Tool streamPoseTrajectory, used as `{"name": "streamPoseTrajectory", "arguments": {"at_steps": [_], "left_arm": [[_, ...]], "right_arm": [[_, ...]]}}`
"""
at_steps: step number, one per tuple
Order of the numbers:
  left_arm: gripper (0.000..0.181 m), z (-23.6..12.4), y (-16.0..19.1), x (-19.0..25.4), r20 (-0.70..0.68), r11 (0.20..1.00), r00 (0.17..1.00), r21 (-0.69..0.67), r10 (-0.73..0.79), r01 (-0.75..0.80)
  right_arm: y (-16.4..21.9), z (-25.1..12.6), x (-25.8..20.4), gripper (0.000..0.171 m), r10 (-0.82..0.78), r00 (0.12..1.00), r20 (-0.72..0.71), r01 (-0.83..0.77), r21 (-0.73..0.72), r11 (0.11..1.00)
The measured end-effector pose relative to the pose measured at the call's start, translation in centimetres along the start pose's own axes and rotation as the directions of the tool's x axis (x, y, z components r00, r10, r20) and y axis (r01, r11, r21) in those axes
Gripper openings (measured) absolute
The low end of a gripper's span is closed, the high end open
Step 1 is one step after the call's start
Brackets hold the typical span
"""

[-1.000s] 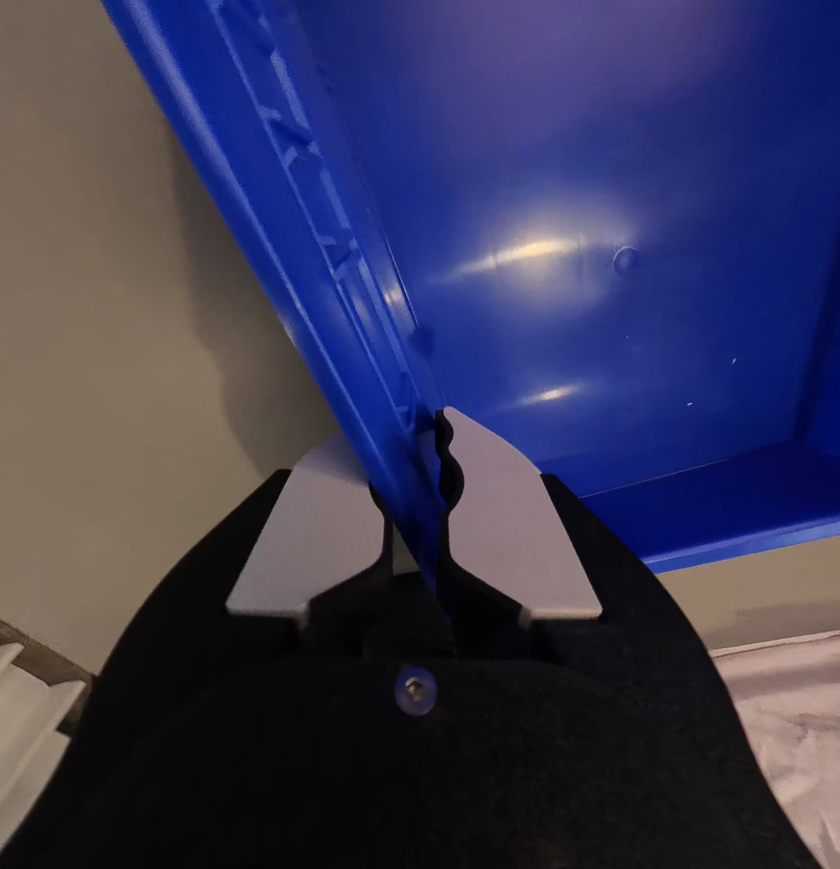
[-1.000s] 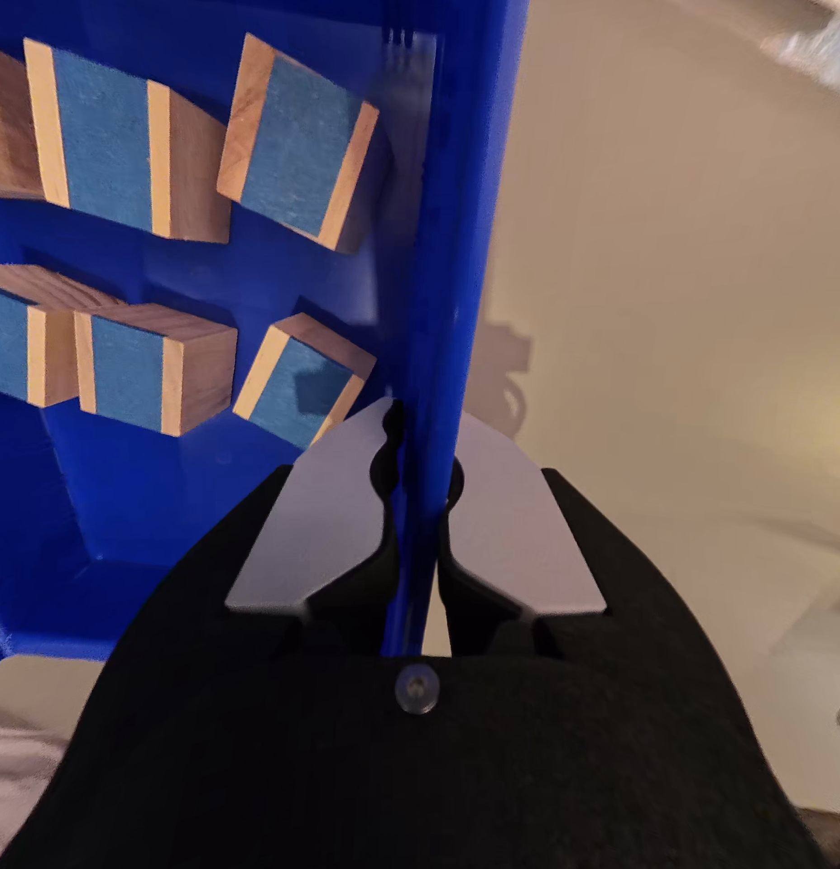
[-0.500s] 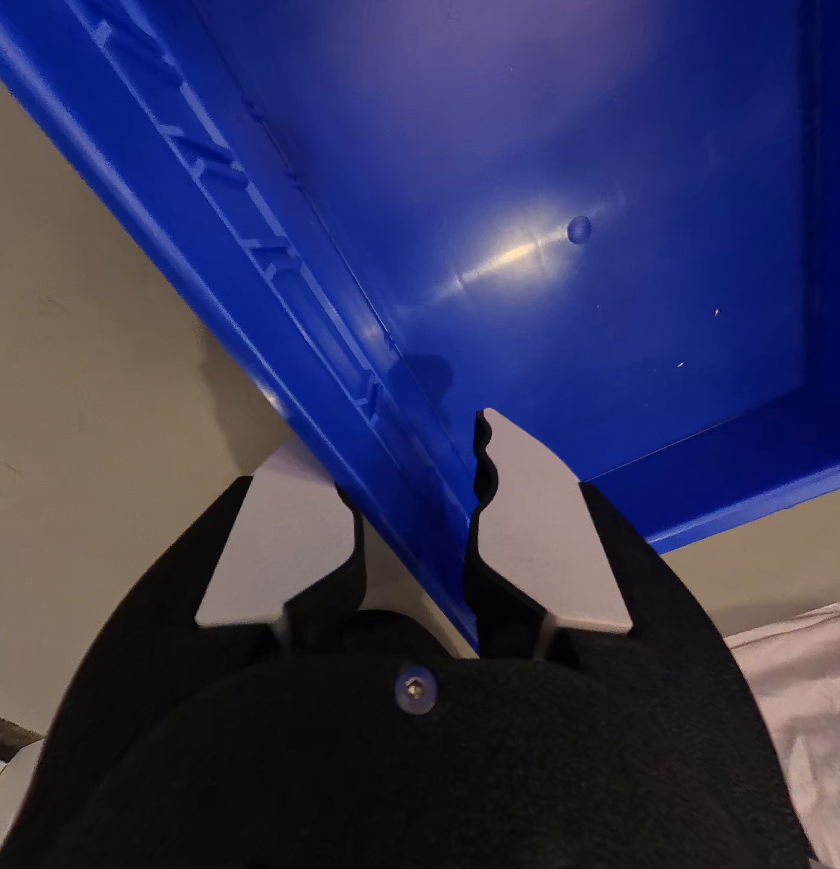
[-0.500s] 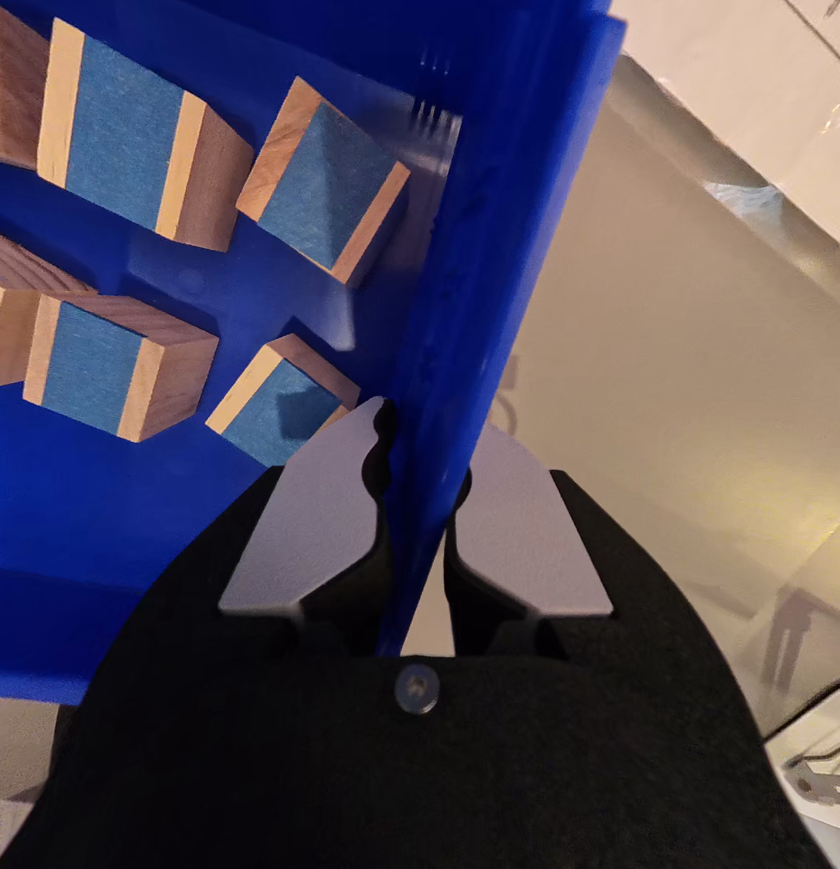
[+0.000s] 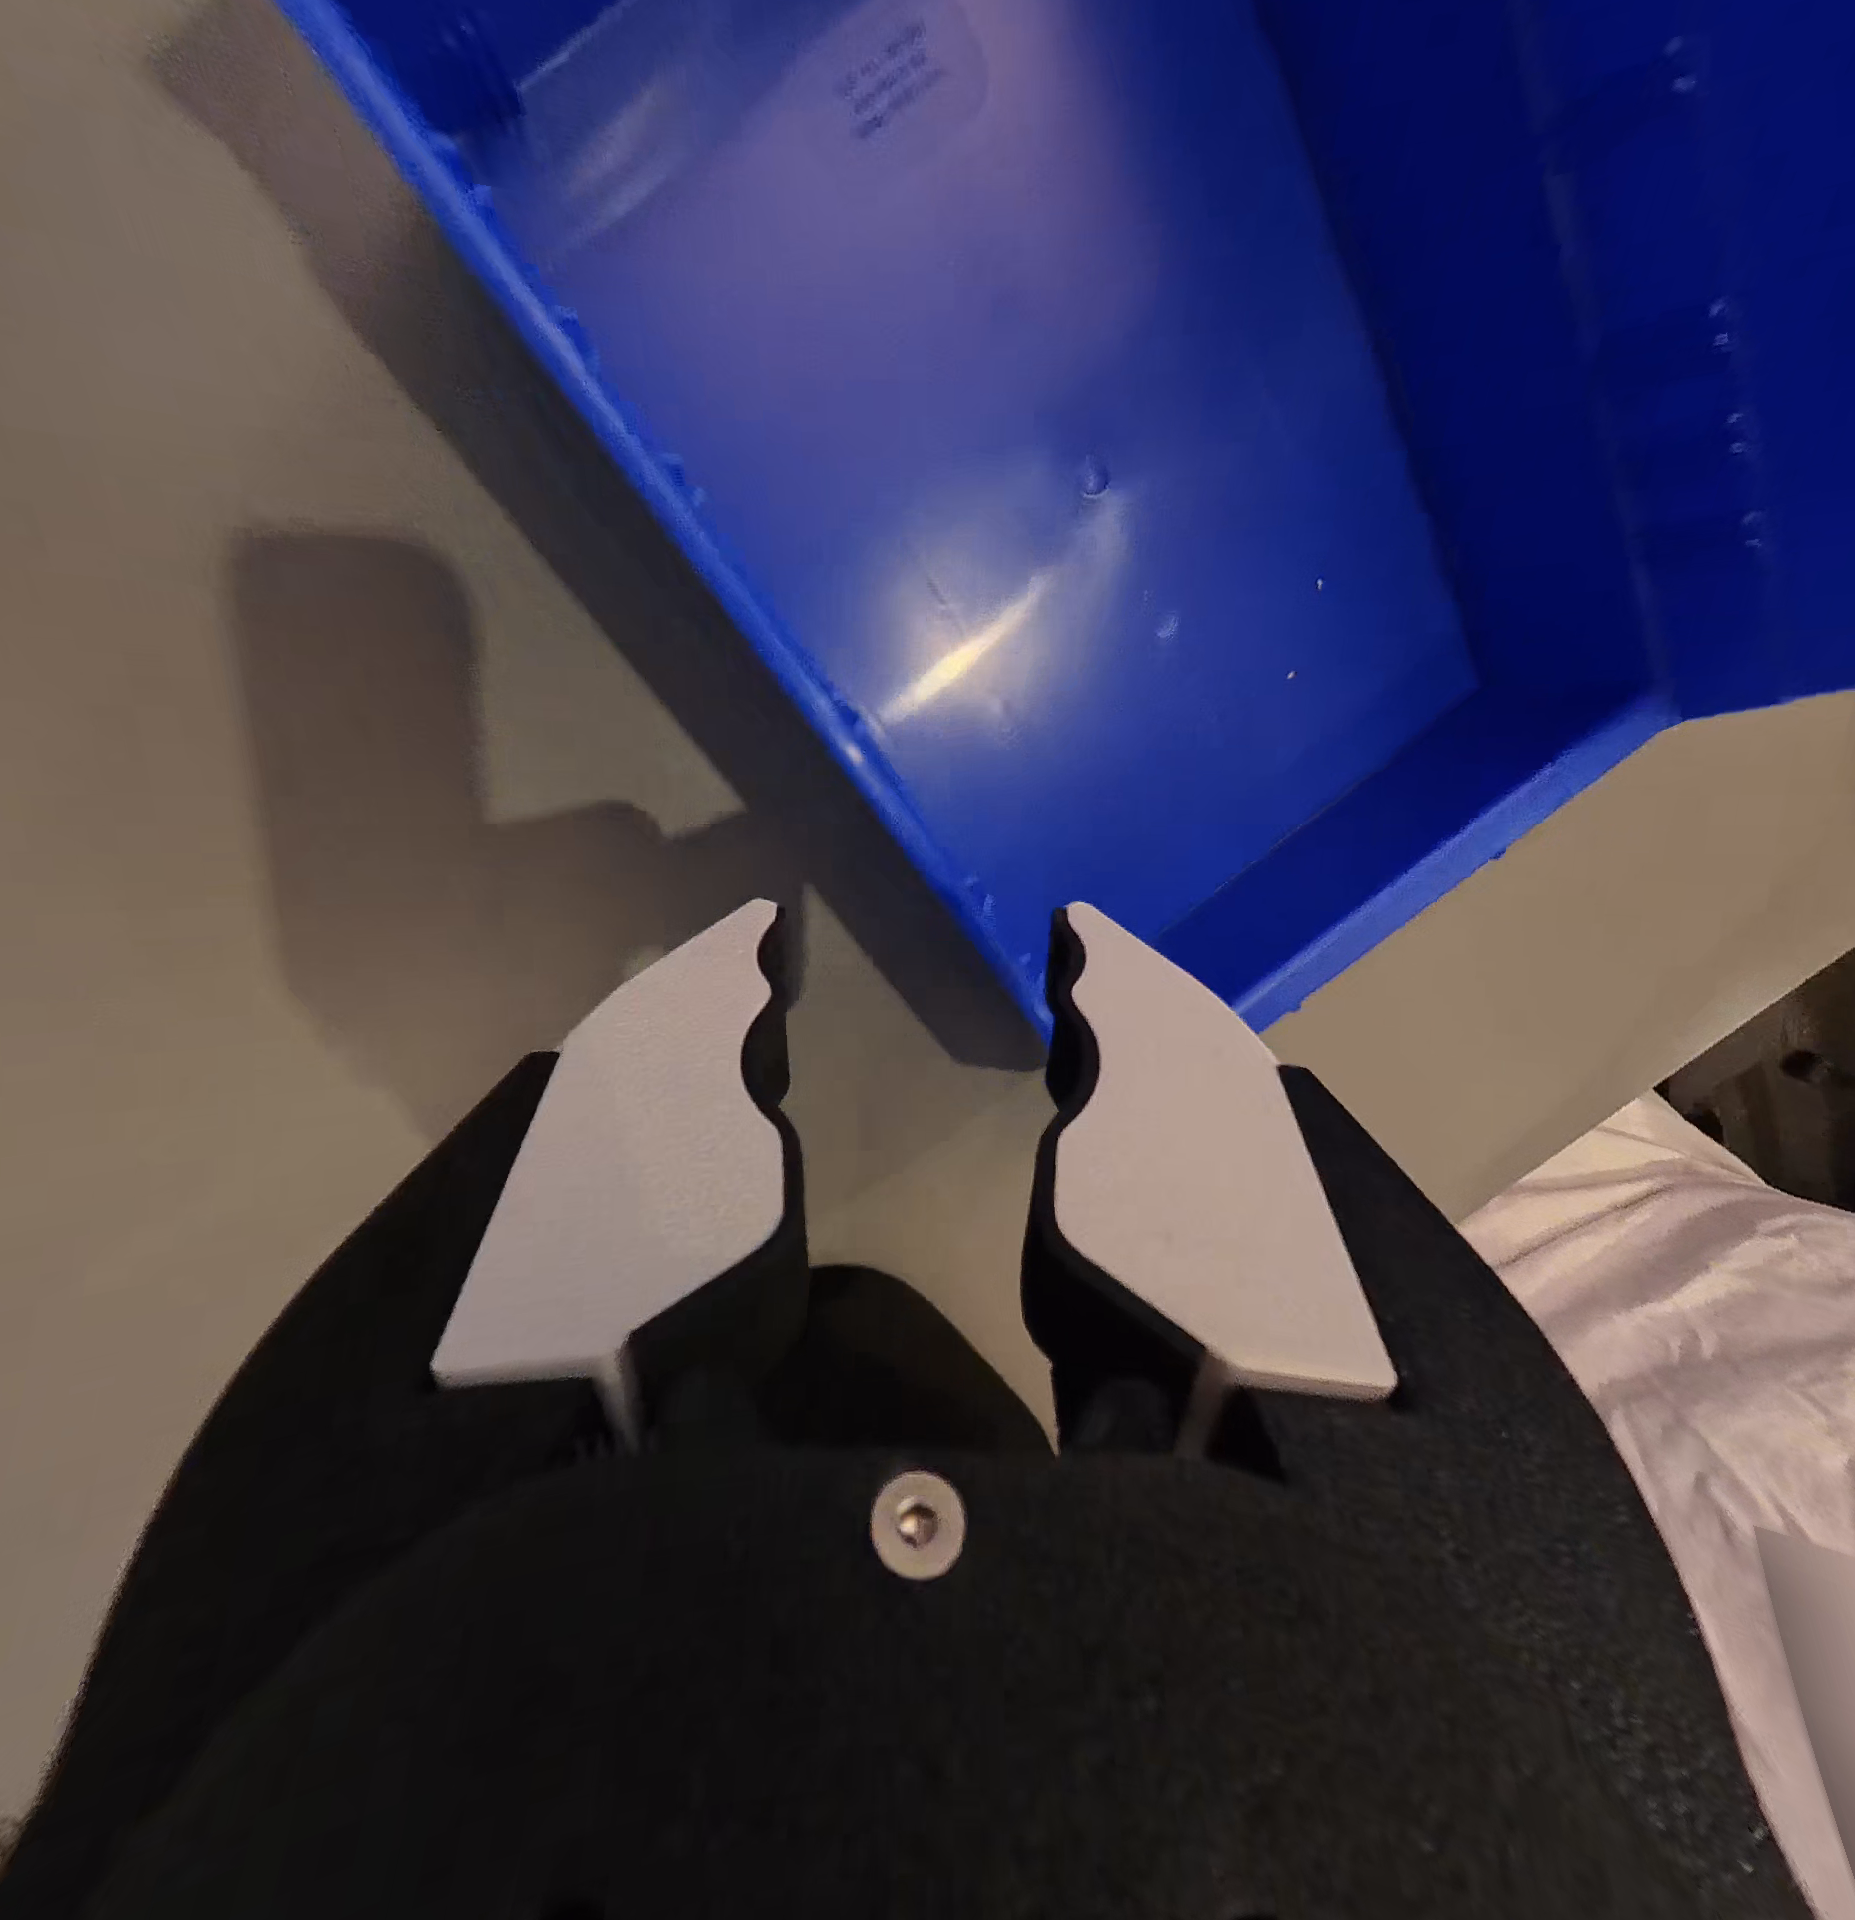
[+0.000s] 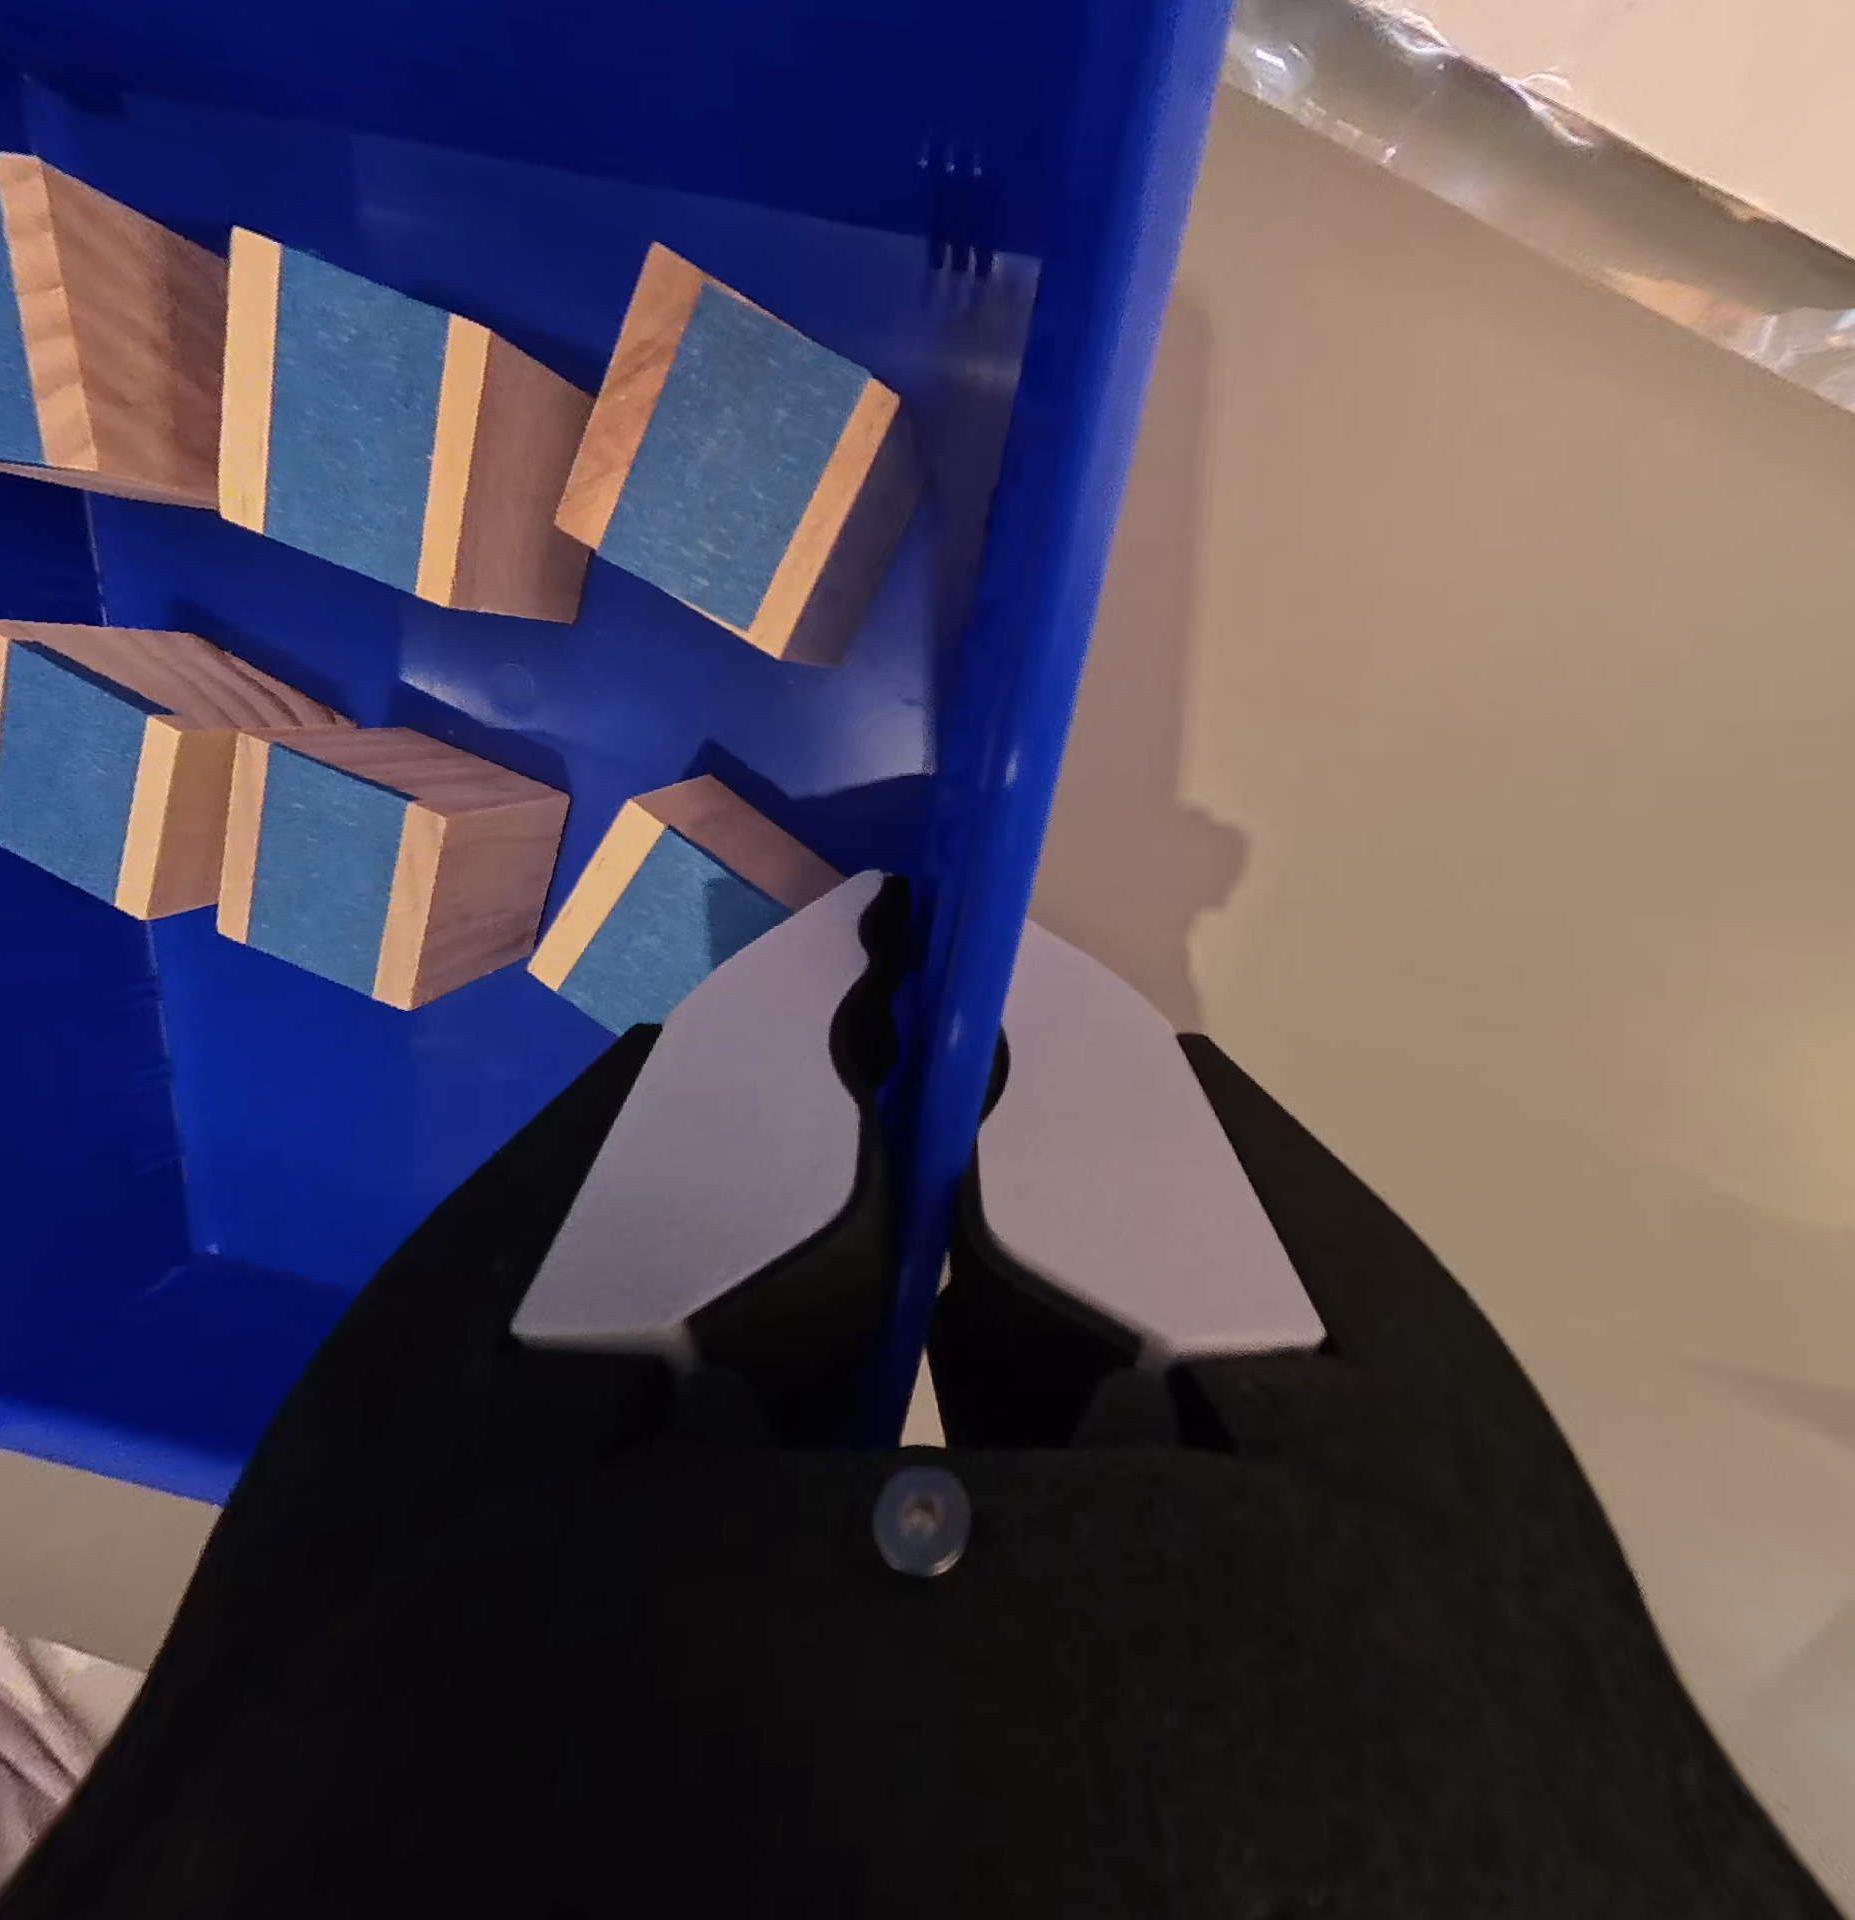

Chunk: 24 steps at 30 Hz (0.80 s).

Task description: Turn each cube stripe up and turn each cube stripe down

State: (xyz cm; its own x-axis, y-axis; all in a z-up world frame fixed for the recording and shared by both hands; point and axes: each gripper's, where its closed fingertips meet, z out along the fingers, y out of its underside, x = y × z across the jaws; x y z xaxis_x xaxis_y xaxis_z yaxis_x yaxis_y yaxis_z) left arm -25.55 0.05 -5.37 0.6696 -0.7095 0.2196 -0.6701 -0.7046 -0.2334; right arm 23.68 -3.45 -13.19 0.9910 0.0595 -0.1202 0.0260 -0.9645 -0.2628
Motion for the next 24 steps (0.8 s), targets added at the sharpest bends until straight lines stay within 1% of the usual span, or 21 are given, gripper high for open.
{"name": "streamPoseTrajectory", "arguments": {"at_steps": [4, 6, 11, 14, 16, 19, 22, 24], "left_arm": [[0.047, -2.7, 0.7, -0.9, -0.016, 0.998, 1.000, 0.065, -0.015, 0.016], [0.047, -4.0, 0.9, -1.5, -0.030, 0.994, 0.999, 0.109, -0.027, 0.031], [0.045, -7.4, 2.3, -3.5, -0.065, 0.972, 0.995, 0.220, -0.073, 0.085], [0.042, -10.0, 3.6, -5.2, -0.102, 0.943, 0.988, 0.302, -0.116, 0.142], [0.041, -11.8, 4.4, -6.6, -0.109, 0.910, 0.982, 0.369, -0.157, 0.187], [0.038, -14.3, 5.7, -8.9, -0.120, 0.849, 0.967, 0.462, -0.225, 0.255], [0.037, -15.9, 6.9, -10.4, -0.142, 0.798, 0.954, 0.524, -0.264, 0.298], [0.036, -16.6, 7.6, -10.9, -0.158, 0.779, 0.950, 0.544, -0.270, 0.312]], "right_arm": [[0.0, 0.0, 0.0, 0.007, 0.030, 0.999, 0.032, -0.030, -0.001, 1.000], [0.0, 0.1, 0.0, 0.007, 0.018, 1.000, 0.008, -0.018, -0.015, 1.000], [0.1, 0.1, -0.3, 0.006, 0.111, 0.993, 0.046, -0.111, -0.017, 0.994], [0.7, -0.6, 0.4, 0.006, 0.182, 0.983, 0.029, -0.182, -0.004, 0.983], [1.2, -1.5, 1.0, 0.006, 0.217, 0.976, 0.022, -0.217, -0.003, 0.976], [1.9, -3.6, 1.2, 0.006, 0.267, 0.962, 0.055, -0.268, 0.003, 0.964], [1.6, -6.8, 0.7, 0.006, 0.295, 0.954, 0.060, -0.297, 0.018, 0.955], [0.8, -9.3, -0.1, 0.006, 0.296, 0.954, 0.044, -0.298, 0.041, 0.954]]}}
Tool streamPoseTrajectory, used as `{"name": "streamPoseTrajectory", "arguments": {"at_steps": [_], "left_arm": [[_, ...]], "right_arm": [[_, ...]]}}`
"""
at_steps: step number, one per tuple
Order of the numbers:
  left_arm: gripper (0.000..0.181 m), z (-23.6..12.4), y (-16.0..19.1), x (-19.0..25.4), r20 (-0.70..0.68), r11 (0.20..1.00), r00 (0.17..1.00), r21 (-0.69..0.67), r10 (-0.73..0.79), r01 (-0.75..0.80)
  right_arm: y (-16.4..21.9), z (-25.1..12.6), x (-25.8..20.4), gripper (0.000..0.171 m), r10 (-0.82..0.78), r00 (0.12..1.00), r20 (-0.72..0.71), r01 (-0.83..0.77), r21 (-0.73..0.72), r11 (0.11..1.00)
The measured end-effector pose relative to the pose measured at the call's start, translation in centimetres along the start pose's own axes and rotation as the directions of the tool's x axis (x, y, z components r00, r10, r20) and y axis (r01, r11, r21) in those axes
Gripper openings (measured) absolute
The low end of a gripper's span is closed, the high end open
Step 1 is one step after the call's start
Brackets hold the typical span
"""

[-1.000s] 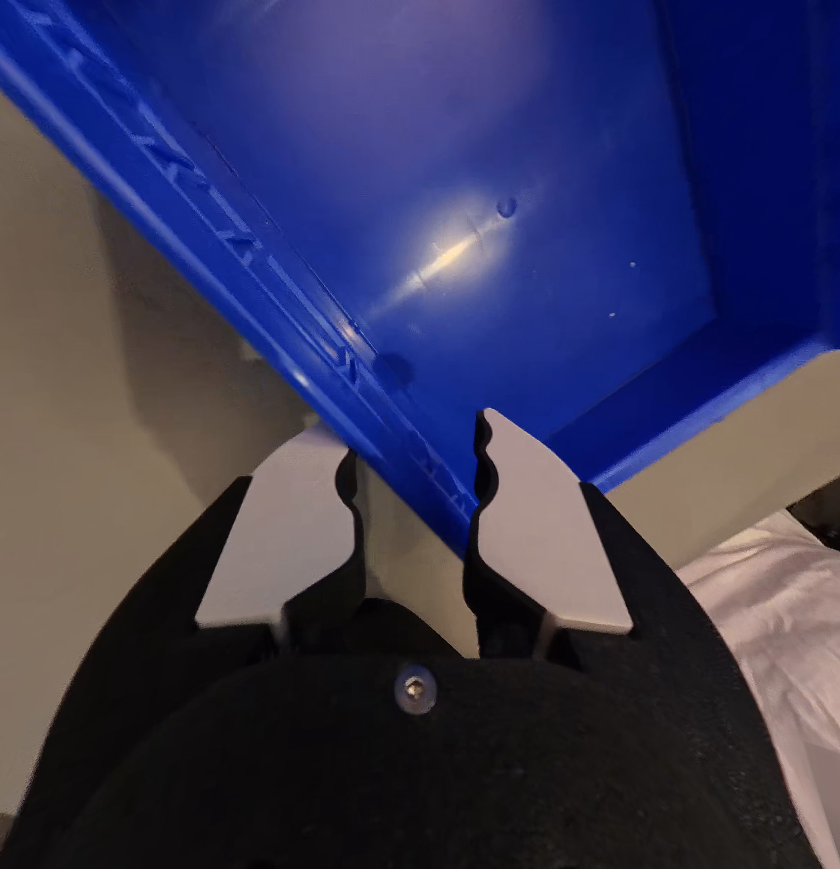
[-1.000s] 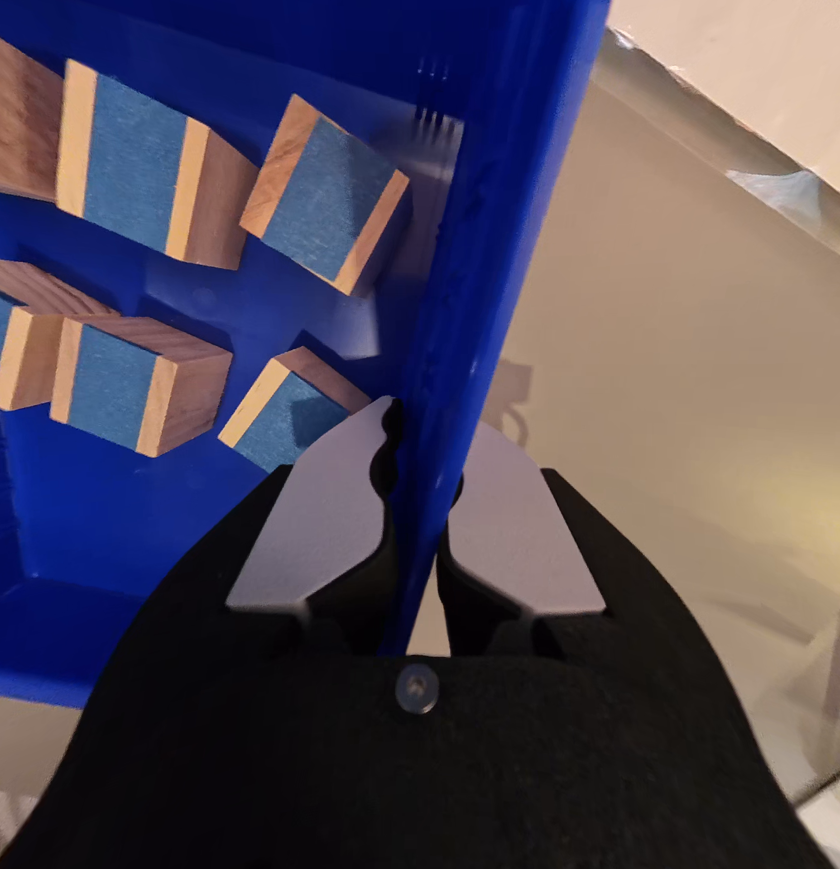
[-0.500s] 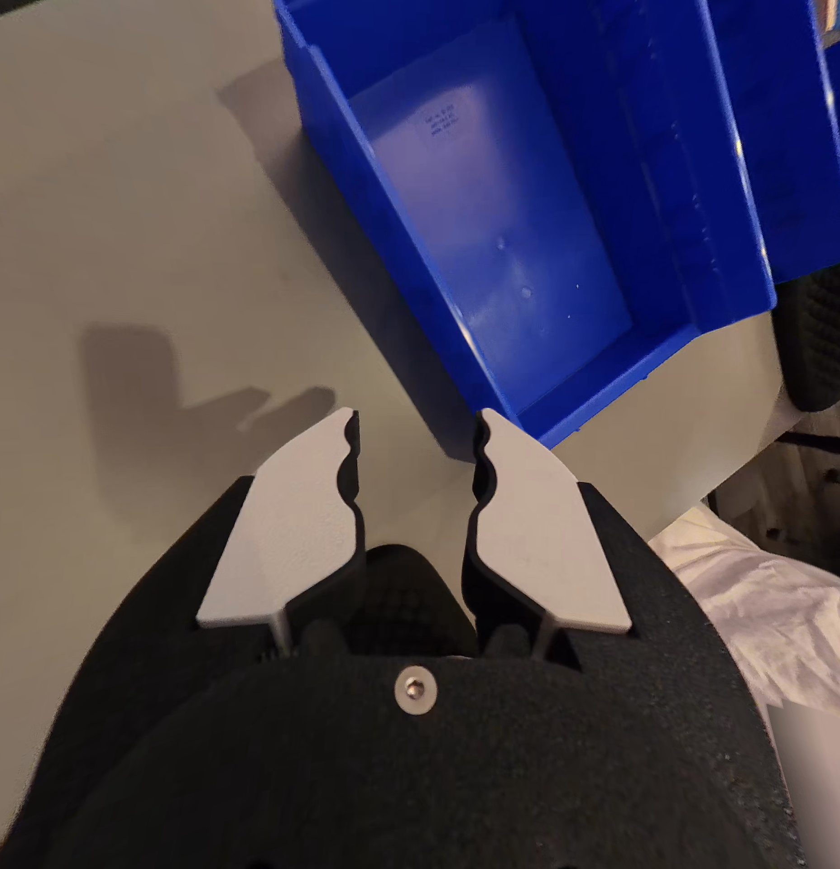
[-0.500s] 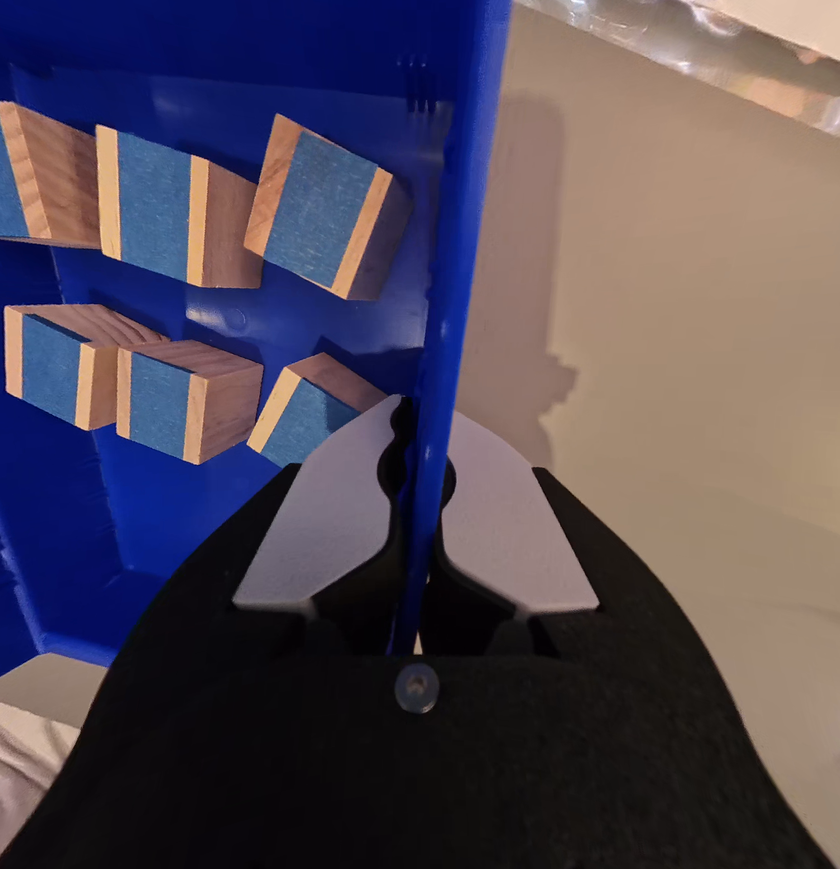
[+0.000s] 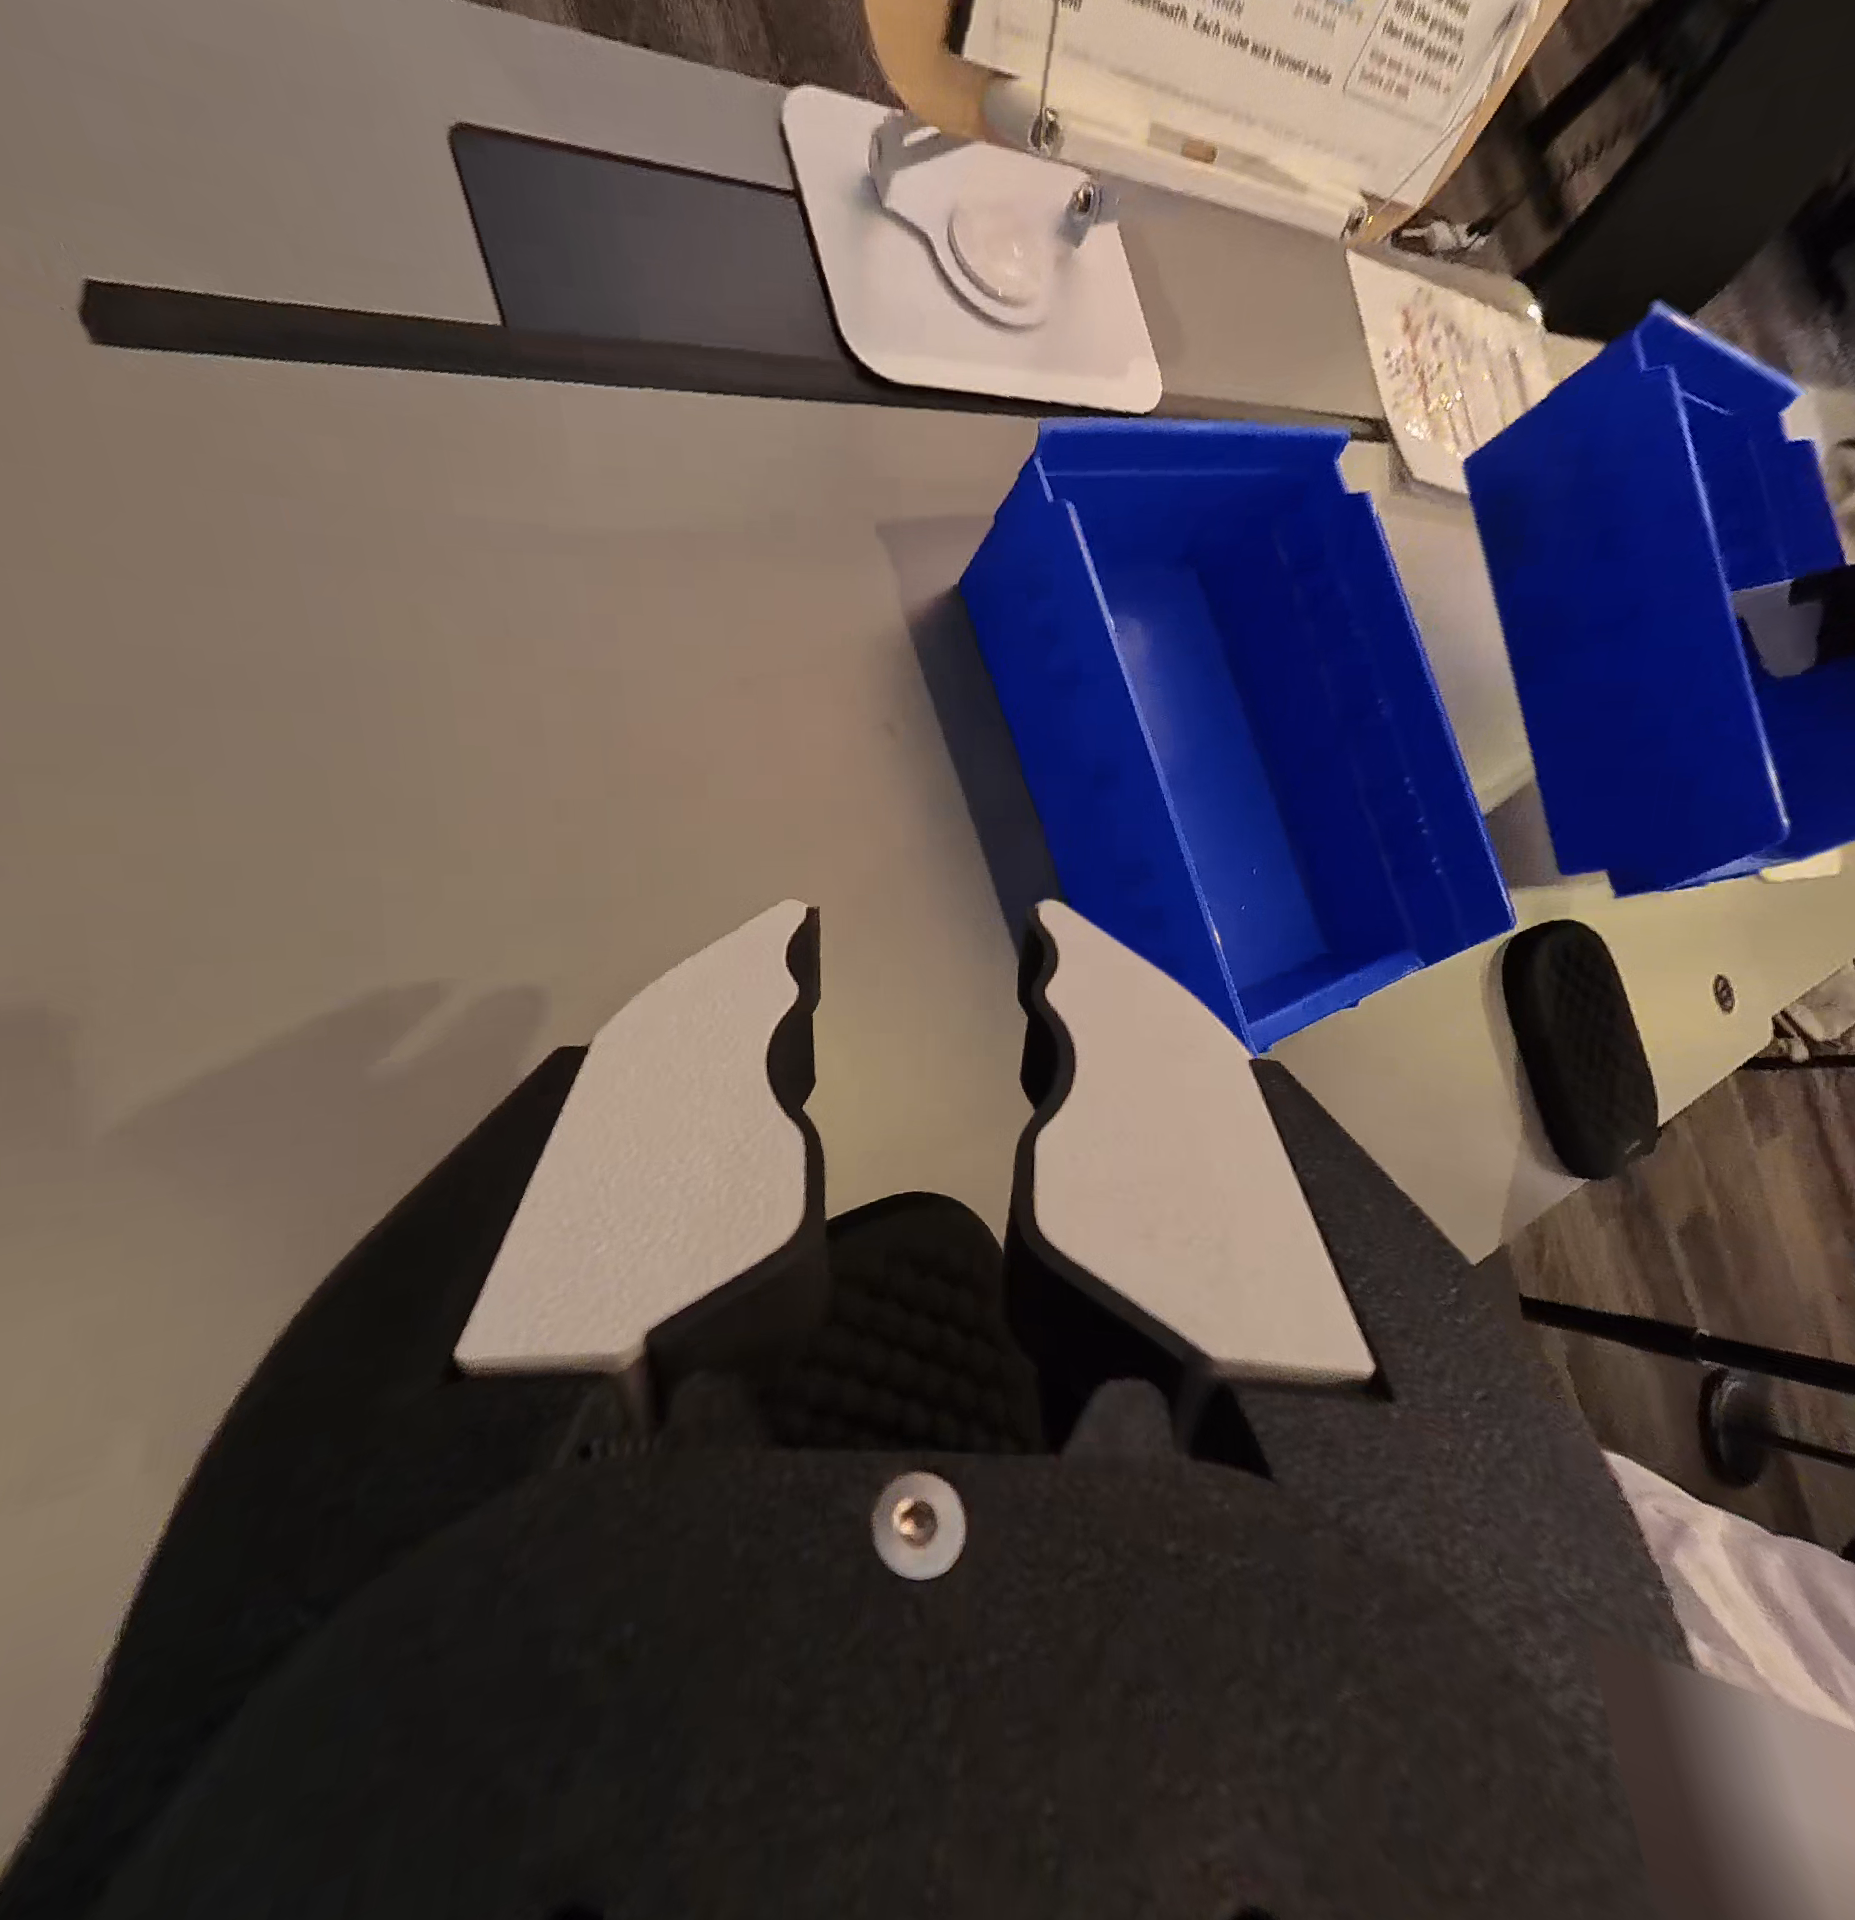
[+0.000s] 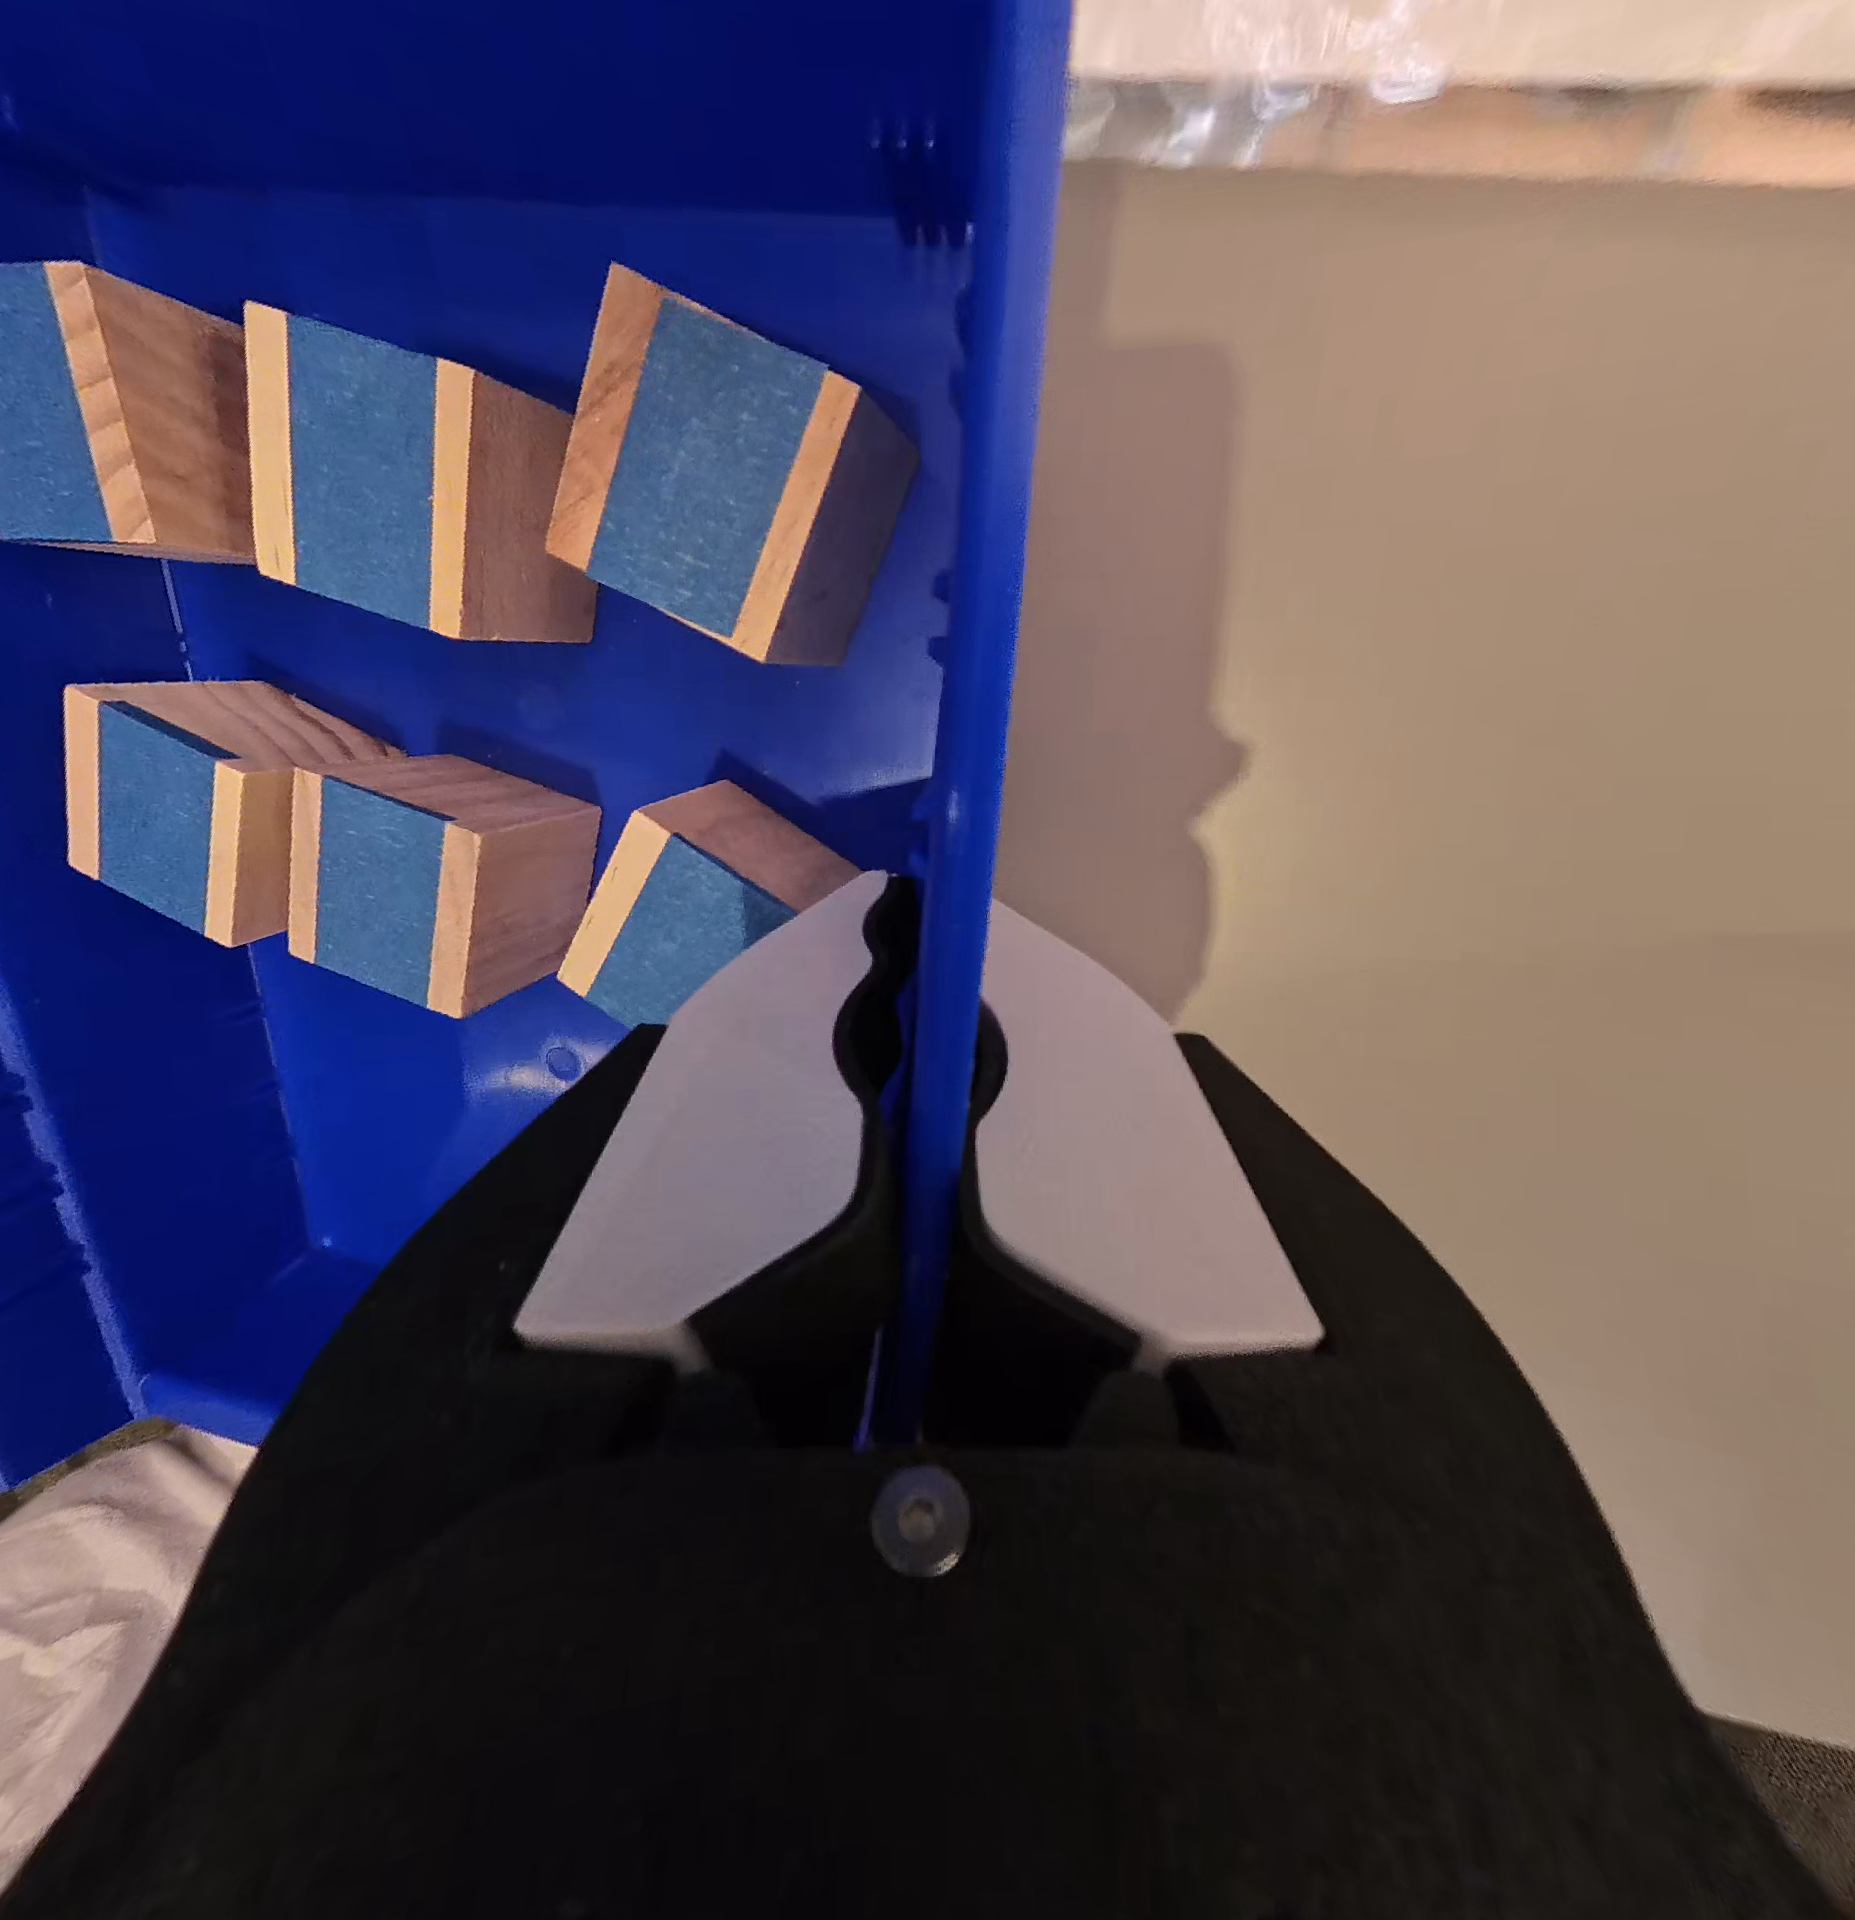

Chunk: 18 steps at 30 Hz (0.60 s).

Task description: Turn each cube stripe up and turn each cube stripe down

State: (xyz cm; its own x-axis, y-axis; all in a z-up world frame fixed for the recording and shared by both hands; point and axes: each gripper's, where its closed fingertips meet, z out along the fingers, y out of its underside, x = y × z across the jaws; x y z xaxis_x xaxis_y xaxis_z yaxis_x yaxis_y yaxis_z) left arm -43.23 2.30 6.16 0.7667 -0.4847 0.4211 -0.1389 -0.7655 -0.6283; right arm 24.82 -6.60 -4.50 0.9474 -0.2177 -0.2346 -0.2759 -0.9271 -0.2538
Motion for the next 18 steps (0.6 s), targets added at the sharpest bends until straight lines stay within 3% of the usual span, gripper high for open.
{"name": "streamPoseTrajectory", "arguments": {"at_steps": [4, 8, 12, 18], "left_arm": [[0.036, -1.1, 0.3, -1.4, 0.002, 0.999, 0.999, 0.023, -0.044, 0.044], [0.036, -2.2, 0.6, -2.7, 0.009, 0.995, 0.996, 0.057, -0.086, 0.086], [0.036, -3.7, 1.4, -3.7, 0.010, 0.988, 0.992, 0.089, -0.127, 0.126], [0.036, -7.1, 3.0, -4.5, 0.026, 0.971, 0.985, 0.174, -0.169, 0.162]], "right_arm": [[-1.7, -3.9, -4.8, 0.006, -0.017, 0.999, -0.034, 0.018, 0.020, 1.000], [-3.7, -5.1, -12.8, 0.006, -0.064, 0.998, -0.020, 0.065, 0.032, 0.997], [-5.2, -3.7, -23.2, 0.006, -0.154, 0.987, 0.044, 0.152, 0.031, 0.988], [-5.0, 1.7, -39.4, 0.006, -0.295, 0.940, 0.171, 0.300, -0.007, 0.954]]}}
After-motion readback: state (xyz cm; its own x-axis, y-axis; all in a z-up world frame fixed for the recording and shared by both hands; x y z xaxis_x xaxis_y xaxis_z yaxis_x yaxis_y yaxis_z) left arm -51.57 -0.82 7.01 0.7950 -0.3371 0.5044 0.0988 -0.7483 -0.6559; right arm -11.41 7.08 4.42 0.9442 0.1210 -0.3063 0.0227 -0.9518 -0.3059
